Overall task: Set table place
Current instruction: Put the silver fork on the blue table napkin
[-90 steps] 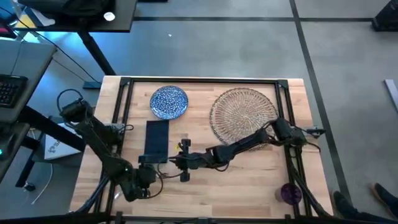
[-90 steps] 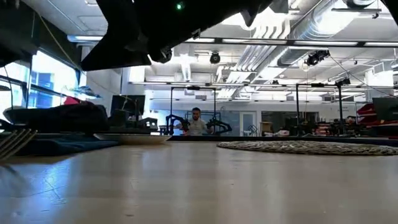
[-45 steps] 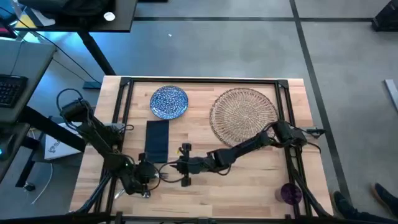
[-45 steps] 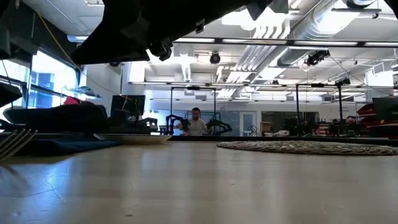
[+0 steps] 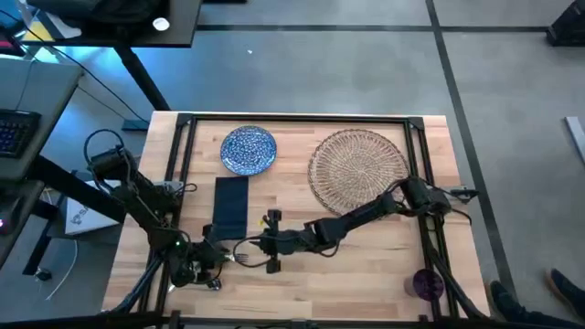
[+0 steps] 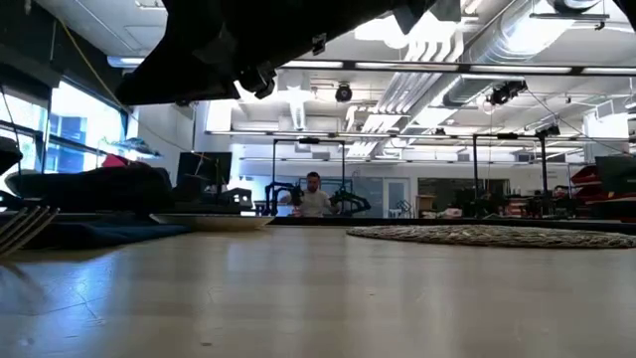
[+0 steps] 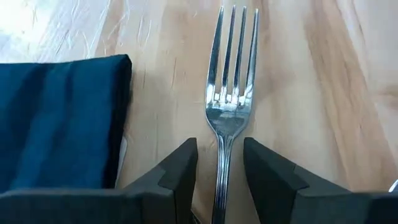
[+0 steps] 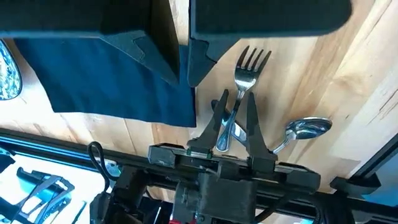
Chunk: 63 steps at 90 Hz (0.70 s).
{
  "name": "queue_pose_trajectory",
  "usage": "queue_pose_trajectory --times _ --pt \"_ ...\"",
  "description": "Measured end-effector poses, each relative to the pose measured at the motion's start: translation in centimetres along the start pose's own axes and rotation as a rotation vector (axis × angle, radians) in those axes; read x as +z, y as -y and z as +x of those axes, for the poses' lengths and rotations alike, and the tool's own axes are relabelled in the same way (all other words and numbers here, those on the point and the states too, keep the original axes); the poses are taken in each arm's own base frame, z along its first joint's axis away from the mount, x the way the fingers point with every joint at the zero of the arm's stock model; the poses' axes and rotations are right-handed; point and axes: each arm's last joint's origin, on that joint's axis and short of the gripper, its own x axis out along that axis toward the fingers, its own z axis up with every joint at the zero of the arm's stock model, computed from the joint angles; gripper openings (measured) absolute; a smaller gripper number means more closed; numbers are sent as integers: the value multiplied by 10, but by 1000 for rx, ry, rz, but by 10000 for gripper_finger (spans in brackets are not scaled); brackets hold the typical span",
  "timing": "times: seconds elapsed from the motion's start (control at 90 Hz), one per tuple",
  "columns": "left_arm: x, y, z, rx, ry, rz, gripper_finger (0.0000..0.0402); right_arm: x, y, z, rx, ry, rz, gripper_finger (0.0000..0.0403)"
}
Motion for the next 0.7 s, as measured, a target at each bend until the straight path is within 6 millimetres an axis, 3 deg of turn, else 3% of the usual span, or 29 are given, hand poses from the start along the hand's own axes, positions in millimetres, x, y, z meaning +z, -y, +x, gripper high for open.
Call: queue_pose_trajectory --times 0.289,0.567,0.7 --pt "-3 1 3 1 34 28 86 0 1 0 -2 0 1 0" --pt "-4 1 4 -20 6 55 9 0 1 0 -2 -1 7 0" --pt "-4 1 4 -17 9 52 9 0 1 0 -1 0 8 0"
